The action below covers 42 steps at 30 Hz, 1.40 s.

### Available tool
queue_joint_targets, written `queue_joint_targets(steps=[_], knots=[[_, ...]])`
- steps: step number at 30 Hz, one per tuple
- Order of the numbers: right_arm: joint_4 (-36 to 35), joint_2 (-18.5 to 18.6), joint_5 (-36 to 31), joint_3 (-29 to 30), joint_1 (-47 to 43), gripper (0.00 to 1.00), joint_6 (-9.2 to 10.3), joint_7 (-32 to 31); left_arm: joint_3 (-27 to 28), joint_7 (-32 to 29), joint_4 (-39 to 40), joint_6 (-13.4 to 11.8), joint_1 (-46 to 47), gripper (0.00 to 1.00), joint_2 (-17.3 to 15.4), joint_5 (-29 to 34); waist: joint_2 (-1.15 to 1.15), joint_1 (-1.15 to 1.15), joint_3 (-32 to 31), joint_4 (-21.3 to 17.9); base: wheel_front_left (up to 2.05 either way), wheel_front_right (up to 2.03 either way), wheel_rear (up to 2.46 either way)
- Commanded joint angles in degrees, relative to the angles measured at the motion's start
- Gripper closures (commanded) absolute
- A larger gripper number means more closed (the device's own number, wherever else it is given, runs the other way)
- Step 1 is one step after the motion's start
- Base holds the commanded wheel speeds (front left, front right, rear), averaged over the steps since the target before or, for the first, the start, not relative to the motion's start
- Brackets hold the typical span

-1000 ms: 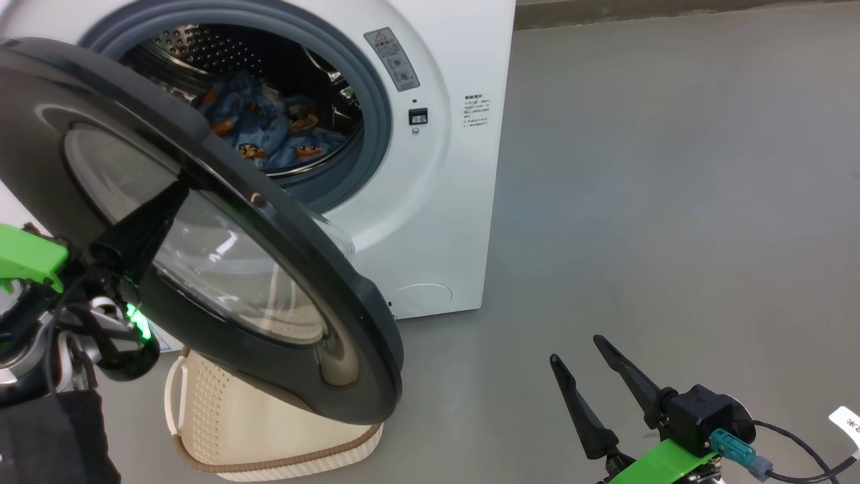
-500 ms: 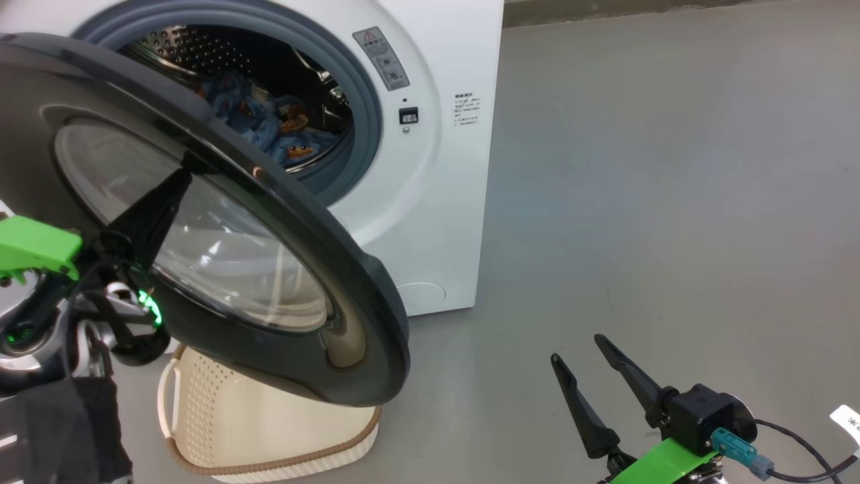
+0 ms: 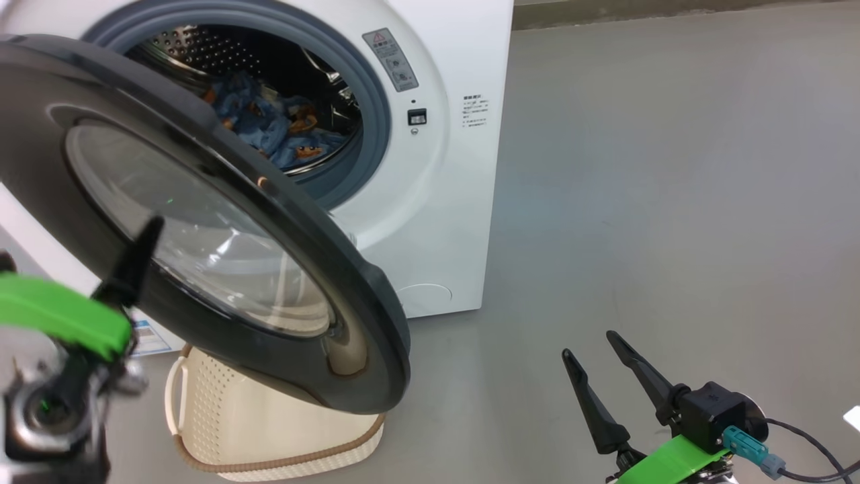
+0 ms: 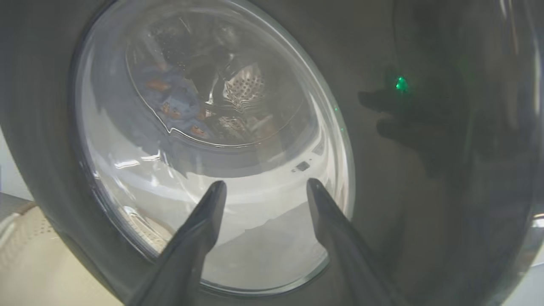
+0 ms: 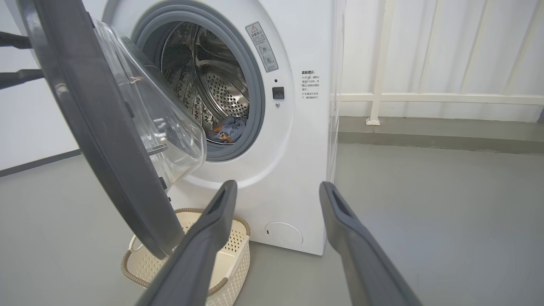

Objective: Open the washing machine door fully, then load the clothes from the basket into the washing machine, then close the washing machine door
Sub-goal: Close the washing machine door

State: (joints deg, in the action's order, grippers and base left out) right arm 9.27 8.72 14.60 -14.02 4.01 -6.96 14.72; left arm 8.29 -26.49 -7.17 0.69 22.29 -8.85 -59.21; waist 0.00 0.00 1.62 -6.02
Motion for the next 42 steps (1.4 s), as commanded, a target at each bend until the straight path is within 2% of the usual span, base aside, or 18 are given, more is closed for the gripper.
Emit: queue_joint_targets(steps=[1,3,8,14,21,27,35,42], knots=[[-1.59,0.04,-0.3,-1.05,0.71,0.0,-0.53,0.28,1.0,0.77,2.39,0.73,-0.42,0.0,-3.11,2.18,0.0,0.0,-0.03,0.16,0.0,0.0,0.0],[-1.69,0.14,-0.34,-0.81,0.54,0.0,-0.53,0.28,-0.76,3.5,4.53,2.04,-3.4,0.0,-4.23,6.92,0.0,0.0,-0.04,0.41,0.0,0.0,0.0],[-2.13,0.22,-0.54,-0.1,0.36,0.0,-0.53,0.28,-4.6,13.23,8.02,3.36,-10.14,0.0,-5.62,19.25,0.0,0.0,0.28,0.83,0.0,0.0,0.0],[-2.41,0.19,-0.71,0.77,0.01,0.0,-0.53,0.28,-7.78,26.67,7.48,2.86,-17.47,0.0,-3.39,29.15,0.0,0.0,0.39,0.67,0.0,0.0,0.0],[-2.57,0.51,-0.84,2.06,-0.9,0.0,-0.53,0.28,-9.9,38.61,1.16,2.15,-23.25,0.0,-1.45,35.57,0.0,0.0,0.0,0.49,0.0,0.0,0.0],[-2.8,0.17,-0.96,3.58,-2.09,0.0,-0.53,0.28,-10.21,41.37,-2.48,2.31,-24.94,0.0,0.13,39.65,0.0,0.0,-0.18,0.47,0.0,0.0,0.0],[-2.81,-0.66,-1.18,4.99,-3.67,0.0,-0.53,0.28,-6.4,41.47,0.96,4.01,-27.08,0.0,3.9,43.35,0.0,0.0,-0.27,0.37,0.0,0.0,0.0],[-2.47,-0.95,-1.52,6.45,-4.6,0.0,-0.53,0.28,-4.56,41.48,1.87,5.64,-28.54,0.0,5.5,45.65,0.0,0.0,-0.7,0.66,0.0,0.0,0.0]])
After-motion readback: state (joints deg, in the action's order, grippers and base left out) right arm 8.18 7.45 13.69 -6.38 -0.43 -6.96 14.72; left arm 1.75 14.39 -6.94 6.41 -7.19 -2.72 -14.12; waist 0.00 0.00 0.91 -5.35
